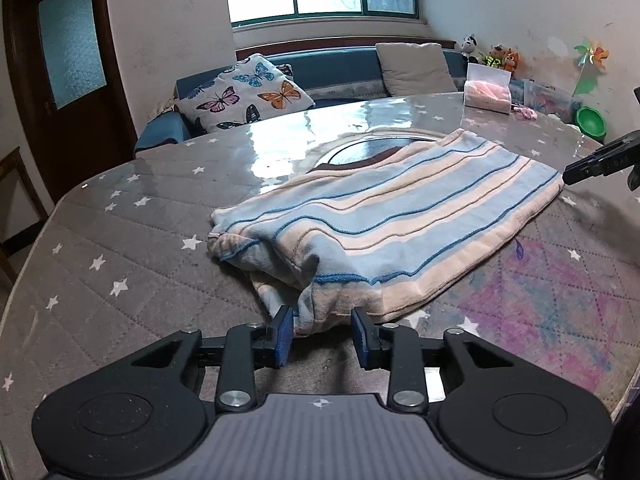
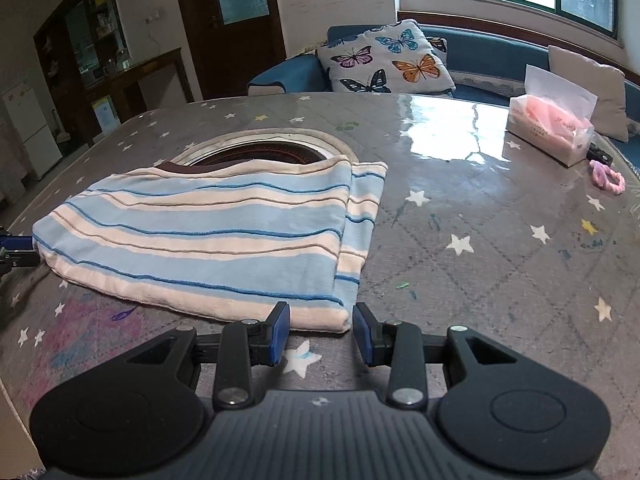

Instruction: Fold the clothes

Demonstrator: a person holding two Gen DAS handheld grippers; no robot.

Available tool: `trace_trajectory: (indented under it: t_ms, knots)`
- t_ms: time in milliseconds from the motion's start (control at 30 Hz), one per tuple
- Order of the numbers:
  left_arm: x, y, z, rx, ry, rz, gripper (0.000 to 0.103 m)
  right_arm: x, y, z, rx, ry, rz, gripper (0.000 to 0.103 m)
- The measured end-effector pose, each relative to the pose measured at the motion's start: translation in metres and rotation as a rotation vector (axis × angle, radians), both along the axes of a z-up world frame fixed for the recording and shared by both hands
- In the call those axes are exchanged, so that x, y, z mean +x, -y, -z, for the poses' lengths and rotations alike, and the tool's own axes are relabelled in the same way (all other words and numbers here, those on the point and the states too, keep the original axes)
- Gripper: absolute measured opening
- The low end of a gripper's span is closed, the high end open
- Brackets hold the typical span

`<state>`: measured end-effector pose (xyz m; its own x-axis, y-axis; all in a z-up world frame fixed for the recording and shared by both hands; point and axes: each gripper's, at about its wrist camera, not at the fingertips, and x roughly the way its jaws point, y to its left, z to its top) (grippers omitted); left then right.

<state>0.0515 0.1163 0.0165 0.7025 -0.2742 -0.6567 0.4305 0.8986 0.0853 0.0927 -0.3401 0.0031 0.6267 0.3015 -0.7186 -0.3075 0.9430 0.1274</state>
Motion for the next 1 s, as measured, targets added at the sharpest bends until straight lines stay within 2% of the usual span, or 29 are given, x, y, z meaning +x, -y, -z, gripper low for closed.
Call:
trace_trajectory:
  t_ms: [33, 100, 200, 300, 333, 667, 700, 767, 900, 1000]
  knots:
    - [0.0, 0.0, 0.001, 0.0, -0.002, 0.001, 0.032, 0.0, 0.0, 0.001, 0.0, -0.003, 0.0, 0.034]
    - [0.0, -0.001, 0.002, -0.001, 0.003, -0.005, 0.014, 0.002, 0.0, 0.003, -0.005, -0.009, -0.001, 0.034]
    - [-0.003, -0.005, 0.0, -0.023, 0.012, -0.029, 0.008, 0.003, 0.0, 0.007, -0.01, -0.021, 0.004, 0.034]
    - [-0.008, -0.004, -0.004, -0.025, 0.022, -0.042, 0.007, 0.003, 0.001, 0.01, -0.013, -0.025, 0.013, 0.032]
    - [-0.01, -0.003, -0.005, -0.025, 0.025, -0.043, 0.007, 0.004, 0.002, 0.01, -0.008, -0.026, 0.015, 0.028]
    - [-0.027, 0.005, -0.013, -0.047, 0.031, -0.05, 0.007, 0.012, 0.006, 0.012, 0.032, 0.005, 0.022, 0.028]
    - [-0.028, 0.005, -0.013, -0.049, 0.029, -0.057, 0.007, 0.012, 0.005, 0.013, 0.025, 0.008, 0.015, 0.027]
    - [-0.031, 0.006, -0.013, -0.056, 0.024, -0.072, 0.007, 0.013, 0.004, 0.014, 0.014, 0.01, 0.002, 0.01]
    - [-0.044, 0.004, -0.017, -0.077, 0.009, -0.106, 0.006, 0.004, 0.011, 0.01, 0.024, 0.025, 0.025, 0.007]
    - [-0.056, 0.005, -0.009, -0.088, -0.052, -0.137, 0.006, -0.01, 0.015, 0.004, 0.011, 0.025, 0.025, 0.007]
